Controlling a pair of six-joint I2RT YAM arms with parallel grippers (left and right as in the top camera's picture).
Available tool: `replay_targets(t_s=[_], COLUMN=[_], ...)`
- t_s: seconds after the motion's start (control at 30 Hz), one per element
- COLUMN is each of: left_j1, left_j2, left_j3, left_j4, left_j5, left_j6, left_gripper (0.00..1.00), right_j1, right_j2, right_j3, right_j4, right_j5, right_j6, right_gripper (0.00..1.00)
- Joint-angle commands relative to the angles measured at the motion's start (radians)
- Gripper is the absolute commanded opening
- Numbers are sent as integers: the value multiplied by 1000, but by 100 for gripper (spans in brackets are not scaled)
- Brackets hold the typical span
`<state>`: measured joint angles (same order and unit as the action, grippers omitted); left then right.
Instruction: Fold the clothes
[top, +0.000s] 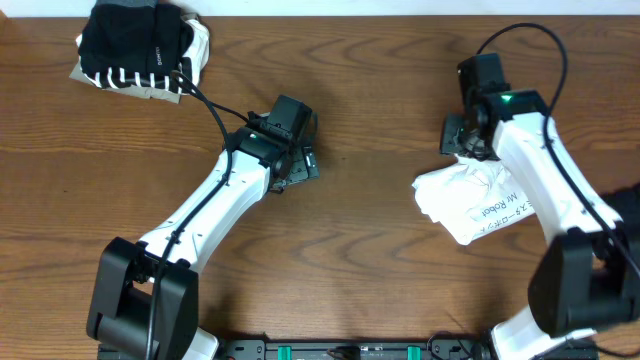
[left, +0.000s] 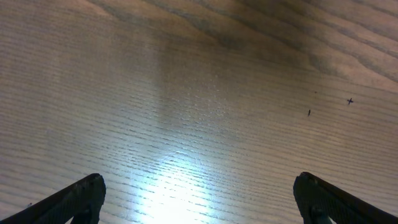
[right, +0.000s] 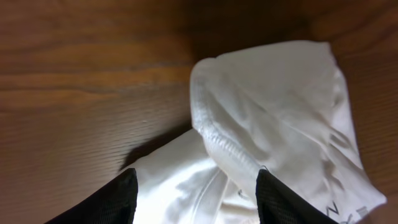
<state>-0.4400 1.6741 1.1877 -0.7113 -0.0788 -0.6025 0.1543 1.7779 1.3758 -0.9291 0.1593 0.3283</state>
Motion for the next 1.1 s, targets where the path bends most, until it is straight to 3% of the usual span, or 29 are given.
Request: replay_targets(t_s=[0.0,0.3,0.5,0.6,0.67,0.7,0.73,0.77,0.83,1.07], left_j1=[1,1,1,1,1,1,1,1,1,1], left_j2=[6,6,6,6,6,6,6,6,6,6], left_j3=[-6,-6,-6,-6,-6,-6,-6,-6,-6,-6], left_j4=[-6,-1,-7,-9,-9,-9,-9,-10,-10,-9], left_j5=[-12,-12,-12,-12,-12,-12,-12,-12,-12,-12], left_j6=[-2,-2,-2,-2,-2,-2,-2,-2,-2,-2], left_gripper=[98,98,98,98,99,98,98,98,98,98], right_j1=[3,2,2,-1,-5,-7,-11,-14,-24,-56], right_j2=[65,137,146,147,147,146,146,146,141,70], right_j3=[11,11,11,11,11,11,11,11,12,12], right_j4=[4,40,48,32,16,7,-4,-18,-51,-132], right_j5=[69,133,211,211,212,213,228,251,293,290], right_j6=[-6,-30,38,37,42,51,73,106,173,201], right_gripper=[59,57,36,15,21,19,4,1,1,1])
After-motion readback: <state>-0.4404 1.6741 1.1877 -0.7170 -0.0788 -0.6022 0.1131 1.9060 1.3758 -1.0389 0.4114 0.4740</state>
